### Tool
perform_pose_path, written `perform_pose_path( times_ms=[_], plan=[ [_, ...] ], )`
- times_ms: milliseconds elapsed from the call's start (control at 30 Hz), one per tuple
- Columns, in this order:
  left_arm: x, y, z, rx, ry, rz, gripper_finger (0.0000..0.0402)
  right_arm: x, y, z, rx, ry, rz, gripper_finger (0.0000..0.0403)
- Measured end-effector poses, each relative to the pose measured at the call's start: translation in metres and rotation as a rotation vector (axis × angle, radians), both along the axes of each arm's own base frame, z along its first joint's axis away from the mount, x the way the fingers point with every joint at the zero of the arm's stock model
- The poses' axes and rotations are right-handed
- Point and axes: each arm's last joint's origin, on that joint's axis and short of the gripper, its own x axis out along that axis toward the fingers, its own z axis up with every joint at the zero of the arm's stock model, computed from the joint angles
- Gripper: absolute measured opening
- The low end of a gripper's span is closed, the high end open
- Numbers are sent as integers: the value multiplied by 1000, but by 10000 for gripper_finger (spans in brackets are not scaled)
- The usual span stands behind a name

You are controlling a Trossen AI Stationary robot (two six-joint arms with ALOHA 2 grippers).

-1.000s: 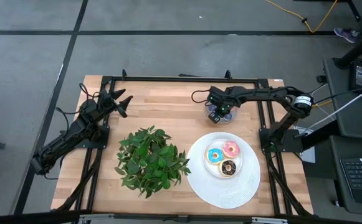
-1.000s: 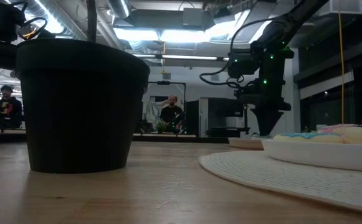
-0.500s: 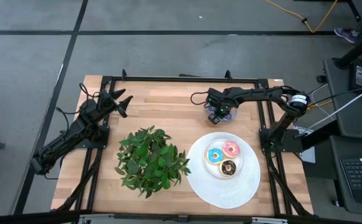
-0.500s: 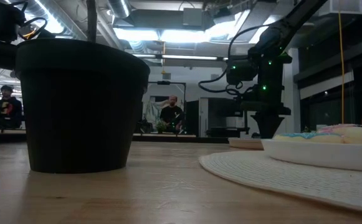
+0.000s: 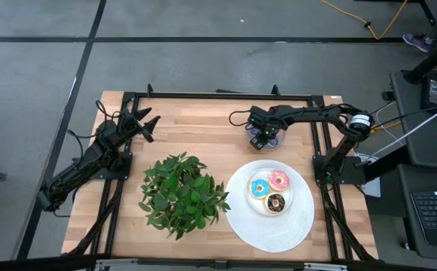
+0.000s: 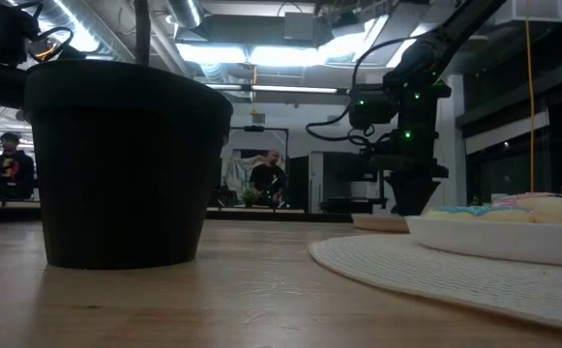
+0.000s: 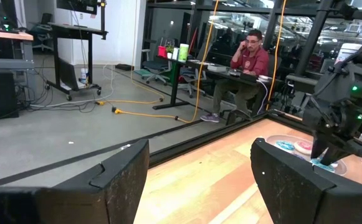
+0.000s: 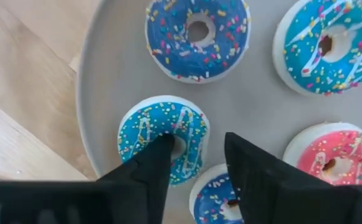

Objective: Pick & Place donuts
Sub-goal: Put the small blue donut onto the gray plate, then return to Home Position

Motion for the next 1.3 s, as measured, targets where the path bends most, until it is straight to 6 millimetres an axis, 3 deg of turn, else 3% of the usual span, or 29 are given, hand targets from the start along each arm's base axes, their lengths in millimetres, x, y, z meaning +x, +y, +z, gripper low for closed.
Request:
perform_pose_path(
  times_ms=[433,1133,1300],
  plan=[
    [0,0,0,0,0,0,270,3,-1,5,-6,-10,2,207],
    [0,0,0,0,0,0,270,-3,0,14,-38,10,20,210],
    [0,0,0,0,0,0,270,4,-3,24,-55,-25,16,210]
  ],
)
